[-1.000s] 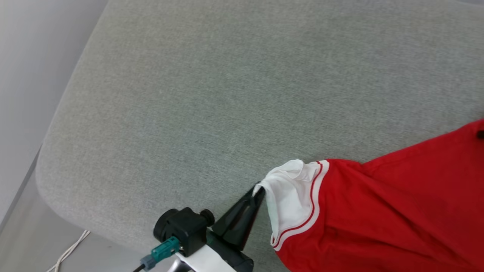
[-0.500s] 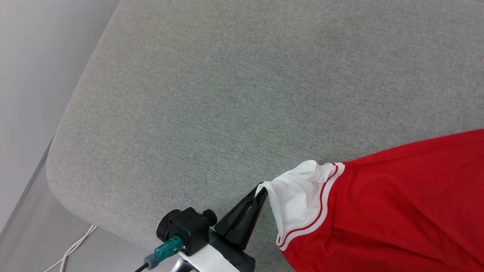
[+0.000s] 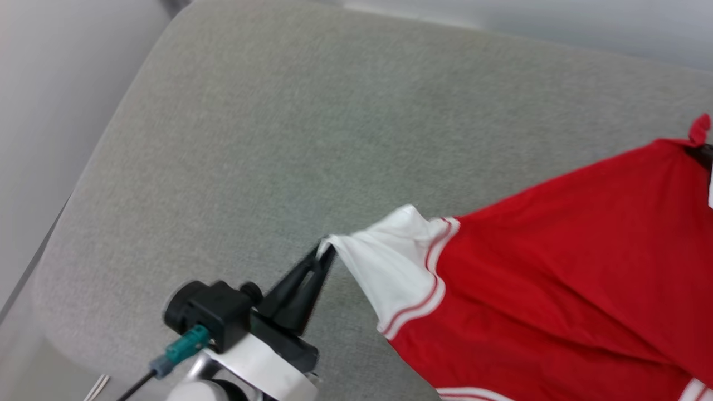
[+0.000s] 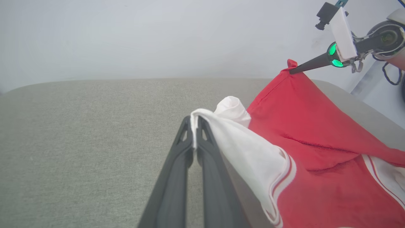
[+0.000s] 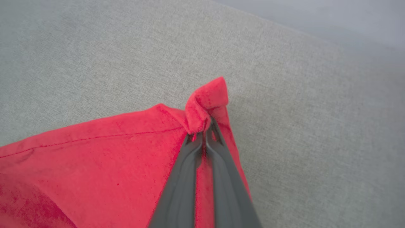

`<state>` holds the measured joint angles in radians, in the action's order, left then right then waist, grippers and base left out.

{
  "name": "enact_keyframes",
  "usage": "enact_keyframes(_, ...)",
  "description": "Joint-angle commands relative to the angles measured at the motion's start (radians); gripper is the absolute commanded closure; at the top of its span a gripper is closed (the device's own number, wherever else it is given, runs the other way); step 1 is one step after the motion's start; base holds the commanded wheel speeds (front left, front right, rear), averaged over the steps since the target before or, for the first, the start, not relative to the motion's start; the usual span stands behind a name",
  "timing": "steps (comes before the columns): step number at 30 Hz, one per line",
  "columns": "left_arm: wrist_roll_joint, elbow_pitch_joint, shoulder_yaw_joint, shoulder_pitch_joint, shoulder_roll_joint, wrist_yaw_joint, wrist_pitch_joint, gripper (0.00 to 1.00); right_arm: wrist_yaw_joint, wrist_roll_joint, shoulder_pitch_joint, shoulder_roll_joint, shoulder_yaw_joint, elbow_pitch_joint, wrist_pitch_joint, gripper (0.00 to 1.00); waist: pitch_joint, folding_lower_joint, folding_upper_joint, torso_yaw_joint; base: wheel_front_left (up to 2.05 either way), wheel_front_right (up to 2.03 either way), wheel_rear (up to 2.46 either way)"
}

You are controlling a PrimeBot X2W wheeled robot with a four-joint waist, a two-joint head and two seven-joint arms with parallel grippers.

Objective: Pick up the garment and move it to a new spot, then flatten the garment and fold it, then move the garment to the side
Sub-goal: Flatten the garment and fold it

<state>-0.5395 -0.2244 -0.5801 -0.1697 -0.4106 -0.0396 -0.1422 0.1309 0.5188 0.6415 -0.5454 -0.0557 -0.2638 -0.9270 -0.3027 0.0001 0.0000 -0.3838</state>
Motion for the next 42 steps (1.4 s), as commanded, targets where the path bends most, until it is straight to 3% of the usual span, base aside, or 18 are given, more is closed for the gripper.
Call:
enact_keyframes(1, 0.007, -0.018, 0.018, -0.015, -0.025, -0.008, 0.012, 1.0, 0.0, 0.013, 0.024, -0.006, -0.019, 0.007, 0.036, 1.0, 0.076, -0.0001, 0.0, 0.071, 0.0, 0.0, 0.0)
enact_keyframes(9, 0.004, -0.124, 0.124, -0.048, -0.132, -0.049, 0.062, 1.0, 0.0, 0.089, 0.073, -0.012, -0.1, 0.079, 0.149, 1.0, 0.176, -0.0001, 0.0, 0.197, 0.0, 0.0, 0.0)
enact_keyframes(22, -0.009, -0.288, 0.322, -0.205, -0.256, -0.097, 0.136, 1.0, 0.0, 0.143, 0.096, 0.023, -0.094, 0.265, 0.241, 1.0, 0.222, -0.0001, 0.0, 0.371, 0.0, 0.0, 0.0)
enact_keyframes(32, -0.02, -0.322, 0.405, -0.409, -0.294, -0.109, 0.199, 1.0, 0.0, 0.126, 0.098, 0.088, -0.042, 0.404, 0.29, 1.0, 0.205, -0.0001, 0.0, 0.467, 0.0, 0.0, 0.0)
enact_keyframes(42, -0.022, -0.293, 0.415, -0.605, -0.291, -0.112, 0.247, 1.0, 0.0, 0.099, 0.118, 0.157, 0.03, 0.509, 0.318, 1.0, 0.138, -0.0001, 0.0, 0.502, 0.0, 0.0, 0.0)
